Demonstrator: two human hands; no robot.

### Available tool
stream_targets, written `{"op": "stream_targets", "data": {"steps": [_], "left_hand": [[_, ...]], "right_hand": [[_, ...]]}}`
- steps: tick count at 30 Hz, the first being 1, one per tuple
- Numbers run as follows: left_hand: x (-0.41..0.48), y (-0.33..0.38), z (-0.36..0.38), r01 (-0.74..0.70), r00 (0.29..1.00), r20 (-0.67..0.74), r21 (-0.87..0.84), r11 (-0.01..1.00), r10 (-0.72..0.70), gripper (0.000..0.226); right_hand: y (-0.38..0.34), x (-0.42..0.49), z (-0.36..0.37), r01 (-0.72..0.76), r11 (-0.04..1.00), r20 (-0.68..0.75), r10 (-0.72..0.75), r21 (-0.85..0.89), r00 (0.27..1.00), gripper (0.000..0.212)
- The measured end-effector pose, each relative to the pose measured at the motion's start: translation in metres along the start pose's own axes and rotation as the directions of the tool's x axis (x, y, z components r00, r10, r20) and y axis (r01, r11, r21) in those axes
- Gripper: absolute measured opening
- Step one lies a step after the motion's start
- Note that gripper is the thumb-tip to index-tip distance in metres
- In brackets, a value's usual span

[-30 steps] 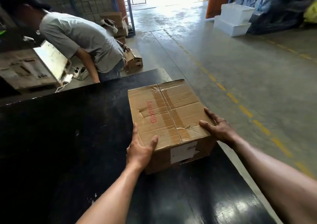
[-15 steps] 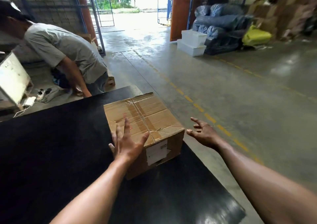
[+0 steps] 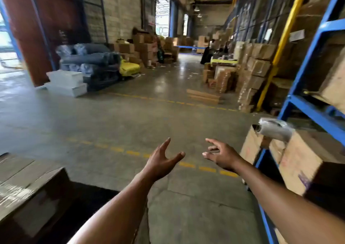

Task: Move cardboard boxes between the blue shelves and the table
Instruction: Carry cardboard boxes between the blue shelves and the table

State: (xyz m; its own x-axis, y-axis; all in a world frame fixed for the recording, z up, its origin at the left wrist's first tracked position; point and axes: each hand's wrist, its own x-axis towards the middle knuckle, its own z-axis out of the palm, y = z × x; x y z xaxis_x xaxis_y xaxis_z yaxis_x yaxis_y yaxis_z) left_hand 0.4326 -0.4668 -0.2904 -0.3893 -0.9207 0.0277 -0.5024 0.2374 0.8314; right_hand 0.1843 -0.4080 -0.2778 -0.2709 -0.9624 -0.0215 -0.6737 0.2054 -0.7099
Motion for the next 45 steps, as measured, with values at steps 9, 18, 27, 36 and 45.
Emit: {"op": "stream_targets", "data": {"steps": [9,18,27,36,45], "left_hand": [[-0.040,0.196,0.193,-0.420,0.716,0.462,-0.312,0.852,0.523,0.074],[-0.230,0.322,0.267,-0.452,0.248,0.629,-0.598,0.662,0.737,0.071],[-0.403,0.407,0.295,-0.258,0.102,0.543,-0.795,0.549,0.834,0.082],[-0.428,0.434,0.337,-0.052,0.171,0.652,-0.742,0.668,0.738,0.095],[-0.415,0.433,0.348,-0.123,0.127,0.719,-0.672,0.730,0.683,0.098]], "right_hand": [[0.089,-0.254,-0.175,-0.394,0.910,-0.592,0.389,0.128,0.706,0.075],[0.011,-0.504,-0.193,-0.585,0.797,-0.877,0.382,0.152,0.293,0.045],[-0.065,-0.710,-0.211,-0.667,0.669,-0.933,0.118,0.329,-0.341,0.026],[-0.017,-0.785,-0.211,-0.331,0.683,-0.743,0.484,0.651,-0.462,0.058],[0.016,-0.796,-0.203,-0.150,0.698,-0.673,0.575,0.700,-0.465,0.070]]}}
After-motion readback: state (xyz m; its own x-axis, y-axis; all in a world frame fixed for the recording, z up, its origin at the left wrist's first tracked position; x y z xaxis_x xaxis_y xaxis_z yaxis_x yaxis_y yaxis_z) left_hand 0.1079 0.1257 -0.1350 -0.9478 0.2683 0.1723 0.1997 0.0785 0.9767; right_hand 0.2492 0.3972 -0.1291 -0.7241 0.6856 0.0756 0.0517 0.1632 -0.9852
